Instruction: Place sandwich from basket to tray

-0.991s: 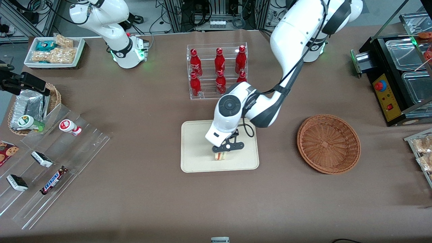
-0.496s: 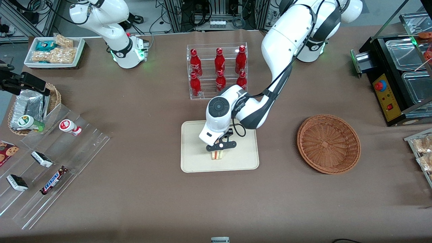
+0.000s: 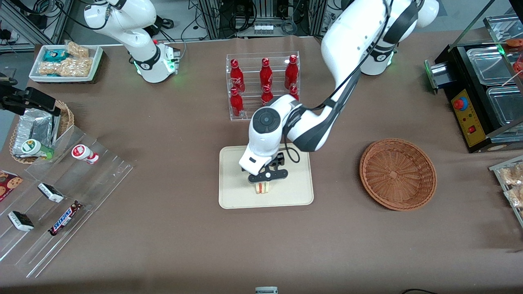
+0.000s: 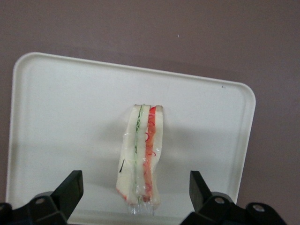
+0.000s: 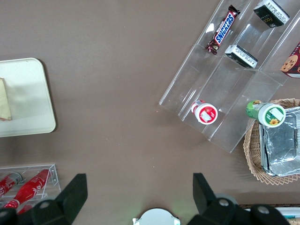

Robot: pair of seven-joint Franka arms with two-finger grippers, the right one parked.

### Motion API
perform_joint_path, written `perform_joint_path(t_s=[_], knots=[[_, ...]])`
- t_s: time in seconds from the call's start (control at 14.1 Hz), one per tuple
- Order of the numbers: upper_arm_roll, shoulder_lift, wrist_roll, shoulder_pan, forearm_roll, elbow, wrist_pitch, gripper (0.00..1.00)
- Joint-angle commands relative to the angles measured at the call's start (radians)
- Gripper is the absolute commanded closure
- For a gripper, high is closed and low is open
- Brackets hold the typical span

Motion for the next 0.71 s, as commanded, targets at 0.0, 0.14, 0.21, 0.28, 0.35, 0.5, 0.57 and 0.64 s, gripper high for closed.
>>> perform_joint_path(t_s=[0.0, 0.14, 0.21, 0.28, 0.35, 0.5, 0.57, 0.64], knots=[[0.000, -0.106, 0.000, 0.065, 0.009, -0.039, -0.097, 0.00], [-0.001, -0.175, 0.015, 0.127, -0.001, -0.116, -0.117, 0.00], [-0.001, -0.213, 0.041, 0.160, -0.002, -0.162, -0.116, 0.00], [-0.001, -0.240, 0.078, 0.190, -0.002, -0.197, -0.122, 0.00], [-0.001, -0.264, 0.109, 0.216, -0.002, -0.228, -0.126, 0.00], [-0.001, -0.324, 0.176, 0.279, -0.002, -0.315, -0.125, 0.00], [-0.001, -0.359, 0.228, 0.308, -0.001, -0.360, -0.128, 0.00], [-0.001, -0.396, 0.277, 0.336, -0.001, -0.395, -0.138, 0.00]])
